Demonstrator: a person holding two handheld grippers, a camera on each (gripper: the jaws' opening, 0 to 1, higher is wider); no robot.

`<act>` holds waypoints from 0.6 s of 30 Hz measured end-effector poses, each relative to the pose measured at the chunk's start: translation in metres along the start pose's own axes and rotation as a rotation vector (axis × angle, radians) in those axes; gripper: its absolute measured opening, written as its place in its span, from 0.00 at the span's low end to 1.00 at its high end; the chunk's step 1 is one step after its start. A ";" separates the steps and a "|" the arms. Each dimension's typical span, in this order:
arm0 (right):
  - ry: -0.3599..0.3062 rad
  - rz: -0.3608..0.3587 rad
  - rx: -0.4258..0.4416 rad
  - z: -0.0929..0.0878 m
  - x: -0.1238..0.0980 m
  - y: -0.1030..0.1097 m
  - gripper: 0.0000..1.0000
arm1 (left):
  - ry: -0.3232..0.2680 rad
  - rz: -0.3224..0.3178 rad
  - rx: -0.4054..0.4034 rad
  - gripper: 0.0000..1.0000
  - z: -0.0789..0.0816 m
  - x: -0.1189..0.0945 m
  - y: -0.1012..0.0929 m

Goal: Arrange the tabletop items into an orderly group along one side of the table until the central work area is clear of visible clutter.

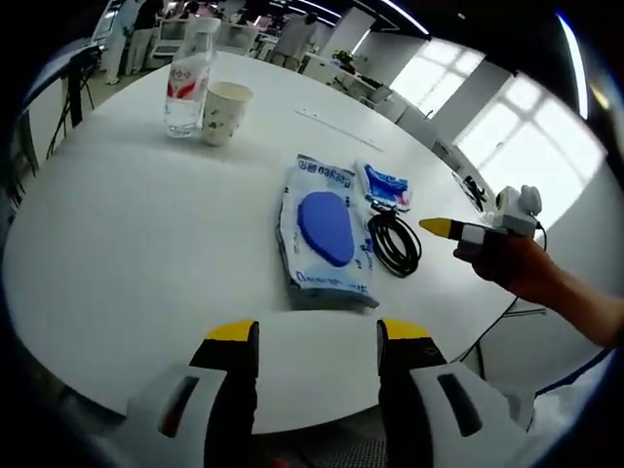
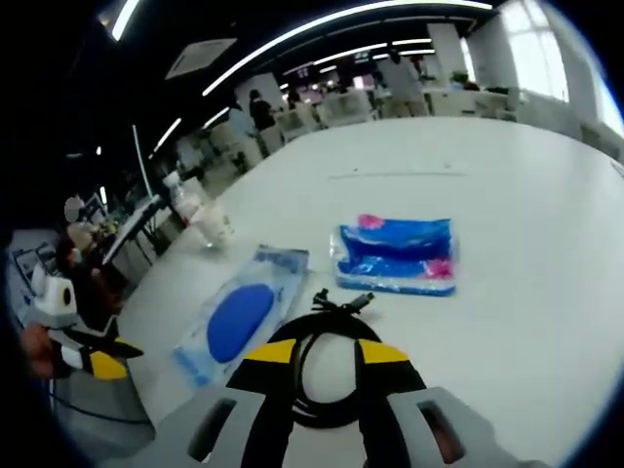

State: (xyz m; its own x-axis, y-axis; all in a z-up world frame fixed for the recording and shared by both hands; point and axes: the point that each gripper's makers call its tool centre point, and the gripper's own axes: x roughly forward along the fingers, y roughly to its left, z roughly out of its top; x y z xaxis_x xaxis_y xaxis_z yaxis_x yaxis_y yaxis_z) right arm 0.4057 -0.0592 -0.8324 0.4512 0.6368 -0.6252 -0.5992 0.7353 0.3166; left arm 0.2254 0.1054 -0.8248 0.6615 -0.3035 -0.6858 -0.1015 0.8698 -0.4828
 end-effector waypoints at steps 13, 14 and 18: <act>0.000 0.029 -0.029 -0.004 0.001 0.018 0.22 | -0.005 -0.002 -0.056 0.45 -0.001 0.008 -0.001; 0.001 0.031 -0.032 -0.005 0.000 0.018 0.22 | -0.005 -0.002 -0.061 0.45 -0.001 0.009 -0.001; -0.001 0.041 -0.042 -0.006 -0.002 0.021 0.23 | -0.005 -0.003 -0.076 0.45 -0.001 0.010 -0.003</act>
State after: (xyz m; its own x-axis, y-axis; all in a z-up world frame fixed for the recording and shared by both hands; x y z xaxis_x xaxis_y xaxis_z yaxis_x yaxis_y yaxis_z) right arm 0.3880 -0.0460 -0.8293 0.4267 0.6662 -0.6116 -0.6440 0.6987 0.3116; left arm 0.2316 0.0990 -0.8312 0.6653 -0.3042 -0.6818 -0.1557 0.8366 -0.5253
